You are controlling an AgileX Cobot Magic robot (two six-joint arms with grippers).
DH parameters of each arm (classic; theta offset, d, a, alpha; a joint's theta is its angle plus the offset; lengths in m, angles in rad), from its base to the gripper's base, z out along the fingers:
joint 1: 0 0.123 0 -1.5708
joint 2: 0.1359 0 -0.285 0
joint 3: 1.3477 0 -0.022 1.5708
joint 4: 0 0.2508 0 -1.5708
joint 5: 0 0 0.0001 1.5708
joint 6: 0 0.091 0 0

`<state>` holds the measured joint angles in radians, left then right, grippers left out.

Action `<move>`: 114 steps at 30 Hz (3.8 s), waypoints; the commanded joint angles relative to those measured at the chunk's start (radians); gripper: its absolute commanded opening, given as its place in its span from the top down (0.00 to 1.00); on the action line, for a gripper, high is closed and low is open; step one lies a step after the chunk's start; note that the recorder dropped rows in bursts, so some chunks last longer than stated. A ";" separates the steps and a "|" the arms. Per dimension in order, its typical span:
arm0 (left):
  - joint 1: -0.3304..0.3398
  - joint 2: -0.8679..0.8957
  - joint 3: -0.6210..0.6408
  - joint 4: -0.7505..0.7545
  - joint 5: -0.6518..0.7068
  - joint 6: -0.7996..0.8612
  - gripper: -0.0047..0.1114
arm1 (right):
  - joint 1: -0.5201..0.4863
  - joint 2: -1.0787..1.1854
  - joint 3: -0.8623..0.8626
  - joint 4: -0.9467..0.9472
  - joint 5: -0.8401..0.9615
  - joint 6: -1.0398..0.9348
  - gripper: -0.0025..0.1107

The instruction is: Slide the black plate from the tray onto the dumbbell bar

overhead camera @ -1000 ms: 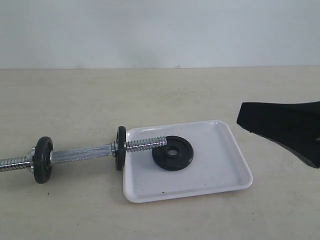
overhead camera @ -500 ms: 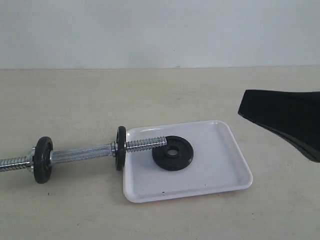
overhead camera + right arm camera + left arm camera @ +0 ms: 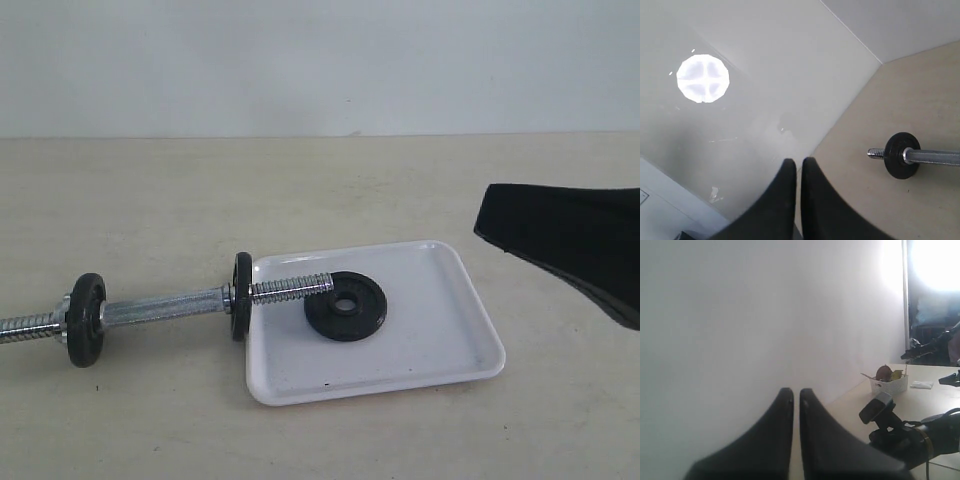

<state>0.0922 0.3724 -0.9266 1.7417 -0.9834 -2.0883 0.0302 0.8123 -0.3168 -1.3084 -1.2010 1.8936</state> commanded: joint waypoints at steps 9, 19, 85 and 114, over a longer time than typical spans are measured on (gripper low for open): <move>0.005 0.080 -0.002 -0.120 0.217 -0.010 0.92 | 0.001 0.002 -0.091 -0.123 0.159 -0.638 0.98; 0.005 0.257 -0.002 -0.679 0.680 -0.010 0.92 | 0.001 0.000 -0.214 -0.150 0.167 -1.102 0.98; -0.035 0.528 0.526 -1.231 0.724 1.736 0.92 | 0.001 -0.002 -0.233 -0.409 0.156 -0.946 0.98; -0.465 1.160 0.221 -0.989 1.137 1.904 0.44 | 0.001 -0.002 -0.231 -0.436 0.145 -0.751 0.98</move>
<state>-0.3680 1.4805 -0.6768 0.7509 0.1430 -0.2452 0.0302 0.8123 -0.5442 -1.7501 -1.0459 1.1314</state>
